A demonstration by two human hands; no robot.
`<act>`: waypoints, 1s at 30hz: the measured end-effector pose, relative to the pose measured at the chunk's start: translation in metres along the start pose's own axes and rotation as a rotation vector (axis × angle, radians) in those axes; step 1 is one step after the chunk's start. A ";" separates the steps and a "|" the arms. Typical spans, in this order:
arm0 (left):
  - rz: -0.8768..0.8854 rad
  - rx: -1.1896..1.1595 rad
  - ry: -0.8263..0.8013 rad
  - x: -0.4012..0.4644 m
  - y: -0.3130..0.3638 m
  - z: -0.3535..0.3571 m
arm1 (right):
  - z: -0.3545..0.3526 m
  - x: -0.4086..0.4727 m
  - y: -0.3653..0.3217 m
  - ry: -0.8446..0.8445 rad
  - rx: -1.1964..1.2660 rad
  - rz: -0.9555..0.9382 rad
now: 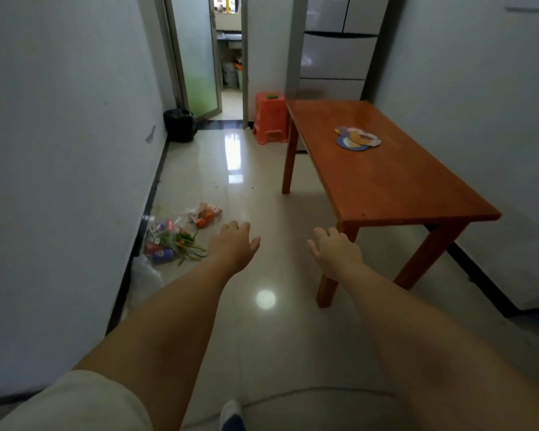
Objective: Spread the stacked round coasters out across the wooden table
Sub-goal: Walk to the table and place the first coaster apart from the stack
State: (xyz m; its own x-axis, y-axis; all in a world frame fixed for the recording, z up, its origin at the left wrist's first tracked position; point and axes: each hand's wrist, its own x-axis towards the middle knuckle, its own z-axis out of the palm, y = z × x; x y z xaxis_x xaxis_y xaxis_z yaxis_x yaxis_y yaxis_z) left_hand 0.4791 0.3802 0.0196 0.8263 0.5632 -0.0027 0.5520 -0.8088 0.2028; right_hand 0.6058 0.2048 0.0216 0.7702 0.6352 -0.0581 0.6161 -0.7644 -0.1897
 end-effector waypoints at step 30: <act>0.204 -0.045 -0.106 0.652 0.071 0.033 | -0.029 0.591 0.117 -0.090 0.029 0.327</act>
State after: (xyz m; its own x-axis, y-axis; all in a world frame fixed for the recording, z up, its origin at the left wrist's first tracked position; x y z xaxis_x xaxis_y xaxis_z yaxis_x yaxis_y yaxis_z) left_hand 1.0600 0.6845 -0.0002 0.9289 0.3655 -0.0599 0.3683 -0.8946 0.2529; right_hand 1.1376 0.4879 -0.0069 0.9076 0.3654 -0.2067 0.3333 -0.9266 -0.1743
